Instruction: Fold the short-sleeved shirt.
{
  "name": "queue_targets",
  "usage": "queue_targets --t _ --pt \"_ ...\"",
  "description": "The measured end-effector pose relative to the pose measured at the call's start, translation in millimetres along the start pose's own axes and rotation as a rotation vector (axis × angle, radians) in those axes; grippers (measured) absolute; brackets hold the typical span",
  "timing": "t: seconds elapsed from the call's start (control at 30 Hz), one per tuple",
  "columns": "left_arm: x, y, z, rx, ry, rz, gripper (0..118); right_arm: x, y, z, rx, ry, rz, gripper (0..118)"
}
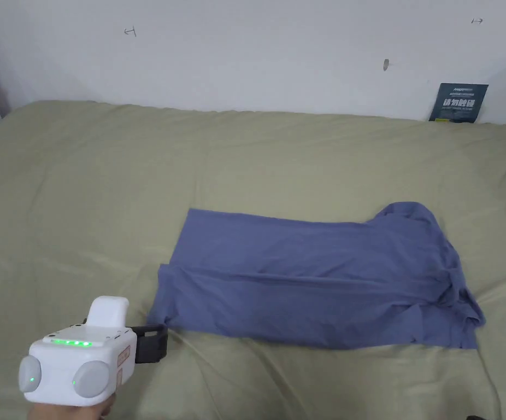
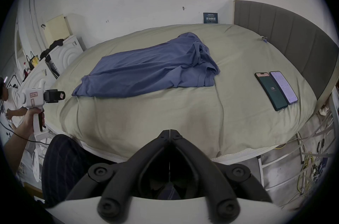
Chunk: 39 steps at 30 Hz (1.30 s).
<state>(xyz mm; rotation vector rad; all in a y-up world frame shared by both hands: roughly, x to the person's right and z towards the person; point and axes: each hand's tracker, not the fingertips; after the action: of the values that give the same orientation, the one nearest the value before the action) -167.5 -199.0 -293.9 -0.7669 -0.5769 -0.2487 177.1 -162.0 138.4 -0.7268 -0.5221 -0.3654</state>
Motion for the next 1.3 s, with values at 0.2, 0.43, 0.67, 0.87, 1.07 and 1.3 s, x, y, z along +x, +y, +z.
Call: queue_targets --t 0.2,0.43,0.67,0.87,1.07,1.3 --pt "-4.7 27.0 -75.7 -0.081 0.002 0.026 75 22.0 20.1 -21.7 -0.007 -0.049 -0.013 1" --pt "25.0 24.5 -76.7 -0.109 0.0 0.002 0 66.0 92.0 -115.9 -0.059 -0.111 -0.053 118" --pt "29.2 22.9 -72.6 -0.116 0.003 0.032 0 77.0 123.8 -213.0 -0.221 -0.191 -0.043 6" --pt "13.5 30.9 -77.9 -0.143 -0.049 0.055 0 83.7 126.7 -184.3 -0.188 -0.102 -0.099 6" --pt "6.1 70.9 -40.7 -0.096 -0.138 0.124 0 68.0 172.9 -136.9 -0.177 -0.029 -0.046 6" --pt "0.8 109.9 16.8 -0.031 -0.187 0.12 0 54.4 214.0 -83.5 -0.106 0.016 0.0 6"
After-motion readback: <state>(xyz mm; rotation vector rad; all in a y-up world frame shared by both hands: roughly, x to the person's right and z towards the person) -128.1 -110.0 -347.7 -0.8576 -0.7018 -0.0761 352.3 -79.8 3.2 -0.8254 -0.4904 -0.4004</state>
